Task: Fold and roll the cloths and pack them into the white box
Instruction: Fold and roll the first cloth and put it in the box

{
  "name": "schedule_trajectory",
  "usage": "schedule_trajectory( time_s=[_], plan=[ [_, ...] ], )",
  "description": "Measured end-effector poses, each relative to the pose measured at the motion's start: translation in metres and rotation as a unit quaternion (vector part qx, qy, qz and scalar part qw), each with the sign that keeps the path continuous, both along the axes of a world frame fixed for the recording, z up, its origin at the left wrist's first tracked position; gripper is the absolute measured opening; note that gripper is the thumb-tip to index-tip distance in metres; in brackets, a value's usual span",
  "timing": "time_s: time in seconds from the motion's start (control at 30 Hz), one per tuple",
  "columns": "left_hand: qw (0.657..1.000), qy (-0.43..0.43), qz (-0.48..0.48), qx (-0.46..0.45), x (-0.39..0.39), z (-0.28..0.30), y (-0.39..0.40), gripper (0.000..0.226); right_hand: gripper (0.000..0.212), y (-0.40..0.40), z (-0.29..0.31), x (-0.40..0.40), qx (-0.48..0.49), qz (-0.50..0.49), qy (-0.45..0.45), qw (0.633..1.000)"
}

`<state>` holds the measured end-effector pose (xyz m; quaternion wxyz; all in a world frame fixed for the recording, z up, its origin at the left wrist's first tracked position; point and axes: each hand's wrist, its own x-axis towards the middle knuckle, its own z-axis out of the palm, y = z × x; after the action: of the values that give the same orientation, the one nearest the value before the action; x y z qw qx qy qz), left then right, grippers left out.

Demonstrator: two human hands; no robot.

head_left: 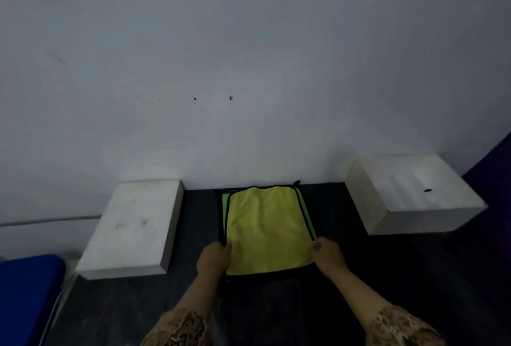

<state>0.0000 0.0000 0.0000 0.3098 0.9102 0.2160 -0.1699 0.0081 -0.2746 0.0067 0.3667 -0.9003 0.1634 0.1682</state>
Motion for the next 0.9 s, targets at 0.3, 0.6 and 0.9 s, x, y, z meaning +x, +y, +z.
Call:
schedule_trajectory(
  time_s=[0.3, 0.6, 0.9],
  plan=[
    [0.994, 0.064, 0.055, -0.066, -0.007, -0.036, 0.0, 0.027, 0.033, 0.002, -0.034, 0.01, 0.032, -0.103, 0.052, 0.993],
    [0.997, -0.004, 0.071, -0.021, -0.011, -0.025, 0.008, 0.03, 0.027, -0.002, -0.032, 0.019, 0.092, -0.156, 0.025, 0.983],
    [0.965, -0.109, 0.141, -0.192, 0.004, 0.021, 0.0, 0.025, 0.019, -0.014, 0.001, 0.017, 0.219, -0.157, -0.077, 0.96]
  ],
)
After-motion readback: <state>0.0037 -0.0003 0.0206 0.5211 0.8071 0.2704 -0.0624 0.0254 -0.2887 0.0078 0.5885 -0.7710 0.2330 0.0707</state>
